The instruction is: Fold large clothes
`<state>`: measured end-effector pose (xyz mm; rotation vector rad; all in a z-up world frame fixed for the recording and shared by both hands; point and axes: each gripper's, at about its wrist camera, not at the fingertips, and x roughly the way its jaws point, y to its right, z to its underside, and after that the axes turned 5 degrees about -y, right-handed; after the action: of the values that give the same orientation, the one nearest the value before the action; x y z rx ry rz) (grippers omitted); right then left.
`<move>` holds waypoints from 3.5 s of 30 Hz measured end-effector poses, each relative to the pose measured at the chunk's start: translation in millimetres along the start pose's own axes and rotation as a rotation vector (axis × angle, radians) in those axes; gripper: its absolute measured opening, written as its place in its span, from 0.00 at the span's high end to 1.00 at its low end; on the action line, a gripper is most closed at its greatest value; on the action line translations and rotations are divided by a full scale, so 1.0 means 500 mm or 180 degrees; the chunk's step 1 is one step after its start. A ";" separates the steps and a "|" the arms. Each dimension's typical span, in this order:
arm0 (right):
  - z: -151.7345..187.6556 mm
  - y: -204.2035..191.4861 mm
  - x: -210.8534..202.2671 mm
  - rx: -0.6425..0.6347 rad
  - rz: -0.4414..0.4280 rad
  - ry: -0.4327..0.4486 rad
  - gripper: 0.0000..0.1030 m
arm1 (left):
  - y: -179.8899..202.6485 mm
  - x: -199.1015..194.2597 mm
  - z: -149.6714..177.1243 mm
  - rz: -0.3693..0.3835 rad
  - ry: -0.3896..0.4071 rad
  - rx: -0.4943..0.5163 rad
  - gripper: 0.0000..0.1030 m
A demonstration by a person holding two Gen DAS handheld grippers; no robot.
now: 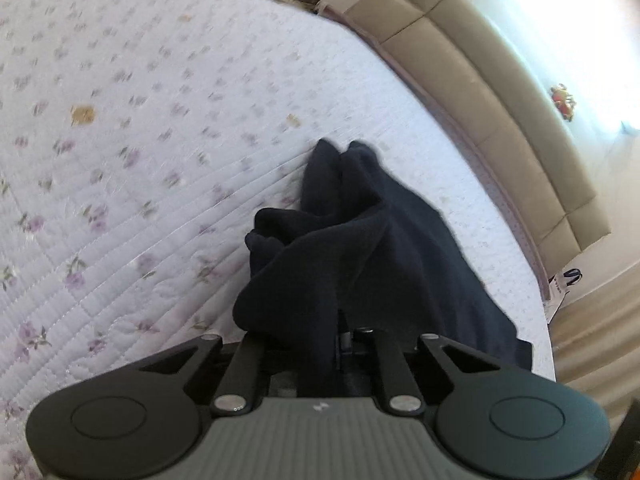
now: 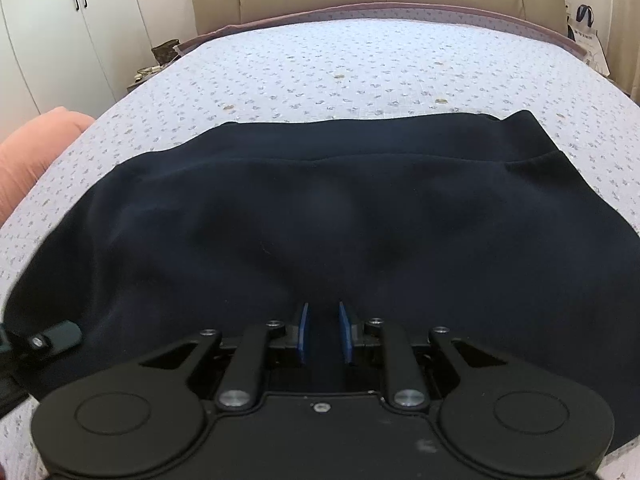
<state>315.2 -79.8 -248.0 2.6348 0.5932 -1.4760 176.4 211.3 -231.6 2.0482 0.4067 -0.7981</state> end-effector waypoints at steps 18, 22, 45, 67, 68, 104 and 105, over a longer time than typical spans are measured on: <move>-0.018 0.180 0.028 0.1252 -0.1467 -0.0581 0.76 | 0.316 -0.044 0.046 0.0874 0.0351 0.1344 0.89; -0.013 0.264 -0.018 0.1340 -0.1680 -0.0455 0.75 | 0.450 -0.041 0.122 0.1229 0.0238 0.2078 0.88; -0.140 0.519 -0.047 0.1185 -0.1263 0.0068 0.23 | 0.497 0.156 0.381 0.1268 -0.1269 0.2589 0.88; -0.217 0.504 -0.030 0.1062 -0.1676 0.0174 0.85 | 0.522 0.159 0.393 0.1442 -0.1347 0.2640 0.88; -0.216 0.512 -0.049 0.1066 -0.1645 0.0260 0.85 | 0.538 0.155 0.401 0.1498 -0.1335 0.2719 0.88; 0.067 0.437 -0.125 0.0405 -0.0048 -0.0458 1.00 | 0.438 0.074 0.391 0.0395 -0.0607 0.3219 0.80; 0.064 0.436 -0.131 0.0370 -0.0022 -0.0455 1.00 | 0.435 0.063 0.400 0.0335 -0.0594 0.3276 0.78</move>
<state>337.3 -308.4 -238.9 2.5824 0.5195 -1.7329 242.2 -77.0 -200.8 2.8417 -0.3024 -1.2822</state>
